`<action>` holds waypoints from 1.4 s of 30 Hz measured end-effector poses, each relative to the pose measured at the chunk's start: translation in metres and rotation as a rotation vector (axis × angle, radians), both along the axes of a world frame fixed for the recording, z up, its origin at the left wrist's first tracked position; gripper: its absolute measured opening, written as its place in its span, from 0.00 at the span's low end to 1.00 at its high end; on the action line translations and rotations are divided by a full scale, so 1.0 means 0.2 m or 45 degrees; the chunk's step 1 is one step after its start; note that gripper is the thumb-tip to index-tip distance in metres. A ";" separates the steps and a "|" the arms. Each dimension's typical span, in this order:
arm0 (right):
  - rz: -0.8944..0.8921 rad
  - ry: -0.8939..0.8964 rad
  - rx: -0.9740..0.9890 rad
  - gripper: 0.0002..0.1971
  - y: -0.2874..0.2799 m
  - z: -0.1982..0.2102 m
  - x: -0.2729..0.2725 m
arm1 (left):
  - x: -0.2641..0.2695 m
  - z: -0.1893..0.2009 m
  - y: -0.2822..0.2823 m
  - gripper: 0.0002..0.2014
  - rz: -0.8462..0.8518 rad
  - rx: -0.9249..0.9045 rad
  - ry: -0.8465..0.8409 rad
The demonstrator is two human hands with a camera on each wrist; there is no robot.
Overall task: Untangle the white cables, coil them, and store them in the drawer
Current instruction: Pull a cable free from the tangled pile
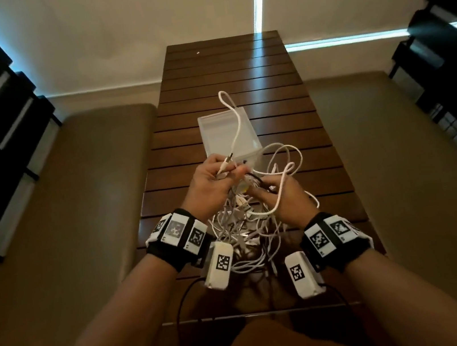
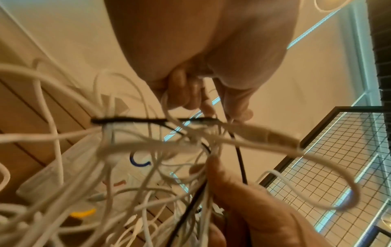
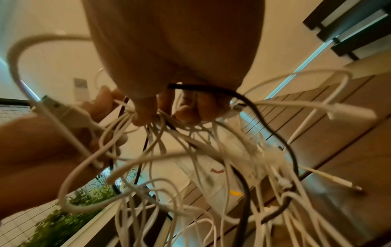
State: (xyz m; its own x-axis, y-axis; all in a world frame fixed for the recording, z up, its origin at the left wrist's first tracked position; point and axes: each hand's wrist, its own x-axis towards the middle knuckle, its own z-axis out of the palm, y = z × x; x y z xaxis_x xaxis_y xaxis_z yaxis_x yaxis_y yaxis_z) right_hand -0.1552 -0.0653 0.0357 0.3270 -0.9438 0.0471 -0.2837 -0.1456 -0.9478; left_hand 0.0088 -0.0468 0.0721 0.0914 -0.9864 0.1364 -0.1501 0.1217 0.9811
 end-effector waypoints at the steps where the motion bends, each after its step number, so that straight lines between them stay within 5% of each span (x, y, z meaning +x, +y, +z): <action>1: 0.017 0.056 0.032 0.07 -0.01 -0.02 -0.02 | 0.02 0.01 0.00 0.03 0.003 -0.003 -0.015; 7: -0.013 0.511 0.132 0.02 -0.03 -0.07 -0.11 | 0.12 0.13 -0.03 0.09 0.106 -0.095 0.056; 10: 0.289 0.534 0.313 0.13 -0.01 0.02 -0.16 | 0.14 0.22 -0.03 0.08 0.010 -0.074 -0.011; 12: 0.484 0.780 0.388 0.27 0.00 0.12 -0.21 | 0.16 0.25 -0.01 0.08 -0.112 -0.029 -0.129; 13: 0.485 0.861 0.330 0.24 0.00 0.18 -0.23 | 0.17 0.27 0.00 0.08 -0.169 -0.018 -0.203; 16: 0.170 0.566 -0.060 0.07 0.00 0.38 -0.25 | 0.17 0.30 0.00 0.07 -0.332 0.039 -0.424; 17: 0.069 0.381 -0.211 0.06 0.01 0.44 -0.22 | 0.15 0.30 0.00 0.07 -0.381 0.077 -0.471; 19: 0.023 0.134 -0.390 0.21 0.01 0.50 -0.14 | 0.12 0.29 -0.01 0.09 -0.471 0.138 -0.513; 21: 0.096 0.196 -0.429 0.34 0.01 0.52 -0.08 | 0.09 0.27 -0.02 0.08 -0.547 0.127 -0.529; 26: 0.105 0.487 -0.485 0.07 -0.05 0.45 -0.12 | 0.07 0.21 0.01 0.07 -0.573 0.176 -0.397; 28: 0.016 0.302 -0.508 0.05 -0.06 0.44 -0.14 | 0.06 0.14 0.02 0.05 -0.605 0.288 -0.368; 31: -0.130 -0.126 -0.507 0.06 -0.08 0.51 -0.16 | 0.01 -0.04 0.03 0.03 -0.645 0.396 -0.597; 35: -0.268 -0.355 -0.584 0.03 -0.12 0.60 -0.25 | 0.01 -0.20 -0.01 0.05 -0.497 0.426 -0.642; 38: -0.494 0.028 -0.531 0.06 -0.14 0.60 -0.35 | 0.04 -0.20 -0.02 0.06 -0.437 0.423 -0.567; 40: -0.580 0.475 -0.464 0.21 -0.11 0.57 -0.37 | 0.04 -0.18 -0.03 0.06 -0.394 0.409 -0.518; 42: -0.366 0.764 -0.421 0.38 -0.04 0.52 -0.31 | 0.03 -0.15 -0.05 0.06 -0.392 0.361 -0.531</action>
